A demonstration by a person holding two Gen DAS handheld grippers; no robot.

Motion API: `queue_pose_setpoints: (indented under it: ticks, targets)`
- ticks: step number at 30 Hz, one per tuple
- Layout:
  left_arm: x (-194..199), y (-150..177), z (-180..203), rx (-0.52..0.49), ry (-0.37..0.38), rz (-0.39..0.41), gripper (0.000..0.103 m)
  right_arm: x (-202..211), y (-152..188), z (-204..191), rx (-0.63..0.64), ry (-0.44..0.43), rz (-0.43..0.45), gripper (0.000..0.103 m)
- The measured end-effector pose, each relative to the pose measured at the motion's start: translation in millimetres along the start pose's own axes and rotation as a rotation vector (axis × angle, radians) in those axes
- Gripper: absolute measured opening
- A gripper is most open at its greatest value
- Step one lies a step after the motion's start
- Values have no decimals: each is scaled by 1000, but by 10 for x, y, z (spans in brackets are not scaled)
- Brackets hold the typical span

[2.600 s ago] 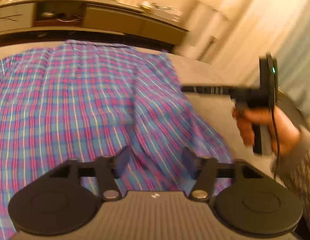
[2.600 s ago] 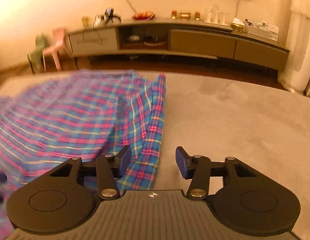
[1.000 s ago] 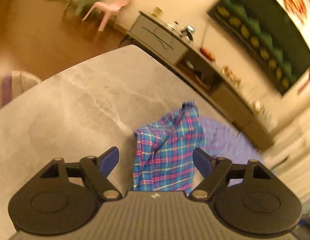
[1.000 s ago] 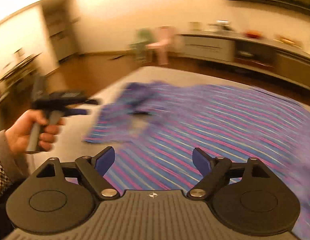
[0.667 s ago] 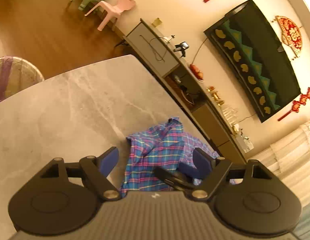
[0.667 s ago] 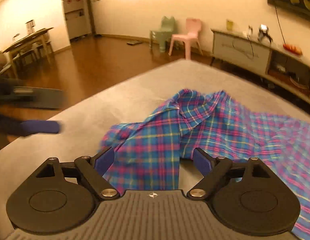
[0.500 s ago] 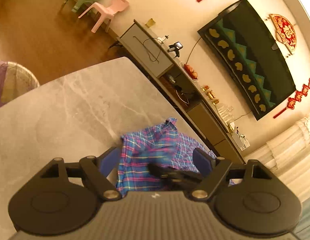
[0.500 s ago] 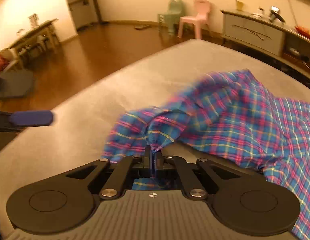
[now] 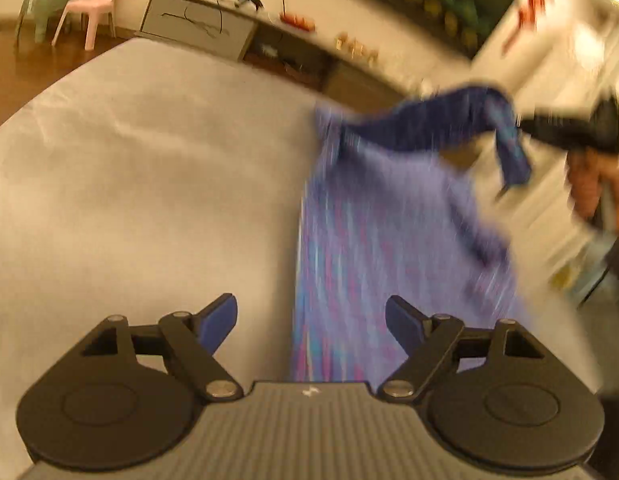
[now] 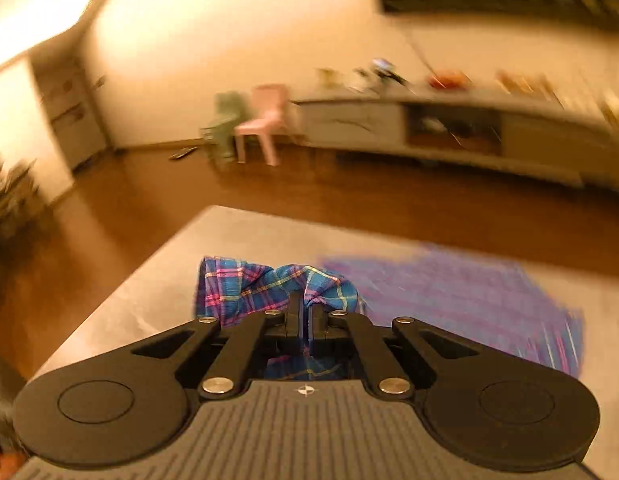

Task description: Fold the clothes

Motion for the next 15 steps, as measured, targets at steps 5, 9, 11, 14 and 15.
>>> queue_pose_setpoints:
  ticks: [5, 9, 11, 14, 15]
  targets:
    - [39, 521, 354, -119, -175, -11, 81, -181, 658, 440, -37, -20, -57, 0]
    - [117, 623, 475, -132, -228, 23, 1, -285, 914, 313, 87, -50, -59, 0]
    - [181, 594, 609, -156, -241, 41, 2, -257, 919, 252, 153, -46, -30, 0]
    - [313, 542, 1012, -263, -245, 79, 2, -59, 659, 246, 231, 21, 73, 0]
    - [352, 528, 1184, -302, -225, 78, 2, 8, 572, 244, 257, 44, 107, 0]
Point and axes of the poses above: each gripper's, at about its wrist camera, not at the fingertips, and x roughly against the way its jaws point, z to its right, y to its underside, the point moved 2 cm from there along -x, roughly the way its jaws point, and after that the axes turned 1 degree about -y, right-handed, at the moved point
